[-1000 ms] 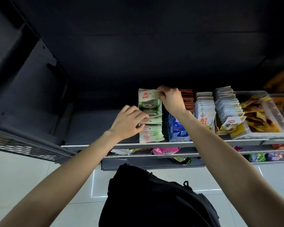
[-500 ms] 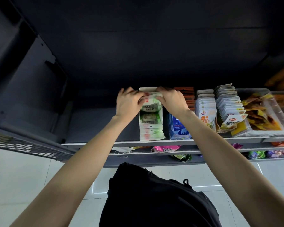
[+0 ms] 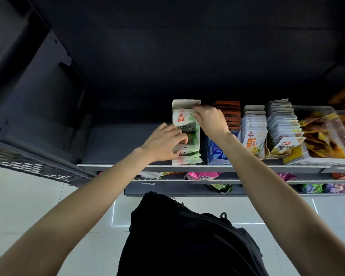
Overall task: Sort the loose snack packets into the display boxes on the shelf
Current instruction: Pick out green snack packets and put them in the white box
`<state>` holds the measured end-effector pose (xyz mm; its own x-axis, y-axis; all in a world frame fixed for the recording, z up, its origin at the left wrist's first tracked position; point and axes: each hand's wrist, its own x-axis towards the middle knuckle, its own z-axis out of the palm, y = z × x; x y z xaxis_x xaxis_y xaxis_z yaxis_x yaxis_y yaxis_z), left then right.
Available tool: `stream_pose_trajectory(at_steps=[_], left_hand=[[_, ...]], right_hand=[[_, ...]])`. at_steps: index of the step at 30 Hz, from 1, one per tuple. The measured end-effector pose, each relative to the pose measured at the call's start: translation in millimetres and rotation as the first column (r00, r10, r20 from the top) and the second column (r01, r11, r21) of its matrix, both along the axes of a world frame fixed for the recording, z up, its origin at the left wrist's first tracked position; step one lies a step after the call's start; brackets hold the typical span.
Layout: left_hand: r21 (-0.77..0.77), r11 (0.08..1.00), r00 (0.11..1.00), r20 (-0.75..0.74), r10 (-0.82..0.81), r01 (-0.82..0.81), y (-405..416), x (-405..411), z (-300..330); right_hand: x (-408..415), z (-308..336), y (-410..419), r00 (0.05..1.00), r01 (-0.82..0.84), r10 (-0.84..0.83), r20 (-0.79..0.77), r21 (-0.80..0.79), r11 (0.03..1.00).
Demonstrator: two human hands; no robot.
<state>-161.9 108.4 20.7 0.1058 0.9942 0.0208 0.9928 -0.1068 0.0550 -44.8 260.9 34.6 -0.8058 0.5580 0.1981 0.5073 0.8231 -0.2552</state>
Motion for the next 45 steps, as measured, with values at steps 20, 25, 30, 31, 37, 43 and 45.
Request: stream_pose_trajectory(at_steps=[20,25,30,31,37,43,45], left_hand=[[0.302,0.863,0.909,0.24,0.341,-0.404,30.9,-16.0,23.3],[0.27,0.953,0.97,0.232,0.075,-0.138,16.0,-5.2,35.6],[-0.268,0.961,0.981,0.196,-0.007,0.06,-21.3,18.5,31.1],[-0.305,0.951,0.987,0.159,0.001,0.048,-22.8,20.9,25.6],[-0.279,0.951,0.978,0.125,0.17,-0.129,-9.7,21.6,19.4],[0.212,0.917,0.923,0.267,0.278,-0.337,19.5,2.1,38.1],[0.254,0.888,0.909,0.274,0.314,-0.384,27.6,1.1,39.6]], right_hand=[[20.5,2.1,-0.9,0.993,-0.115,0.097,-0.065,-0.425,0.898],[7.0,-5.3,1.8,0.999,0.007,-0.016,-0.047,-0.179,0.984],[-3.3,-3.1,0.1,0.997,0.074,-0.073,0.031,-0.015,0.997],[-3.7,-2.9,0.0,0.997,0.076,-0.075,0.028,-0.003,0.997],[-2.3,2.0,2.1,0.998,0.057,-0.058,0.036,0.017,0.998],[4.9,10.0,19.6,0.998,-0.025,0.039,0.056,-0.227,0.974],[8.8,8.0,20.7,1.0,-0.02,0.011,-0.026,-0.385,0.923]])
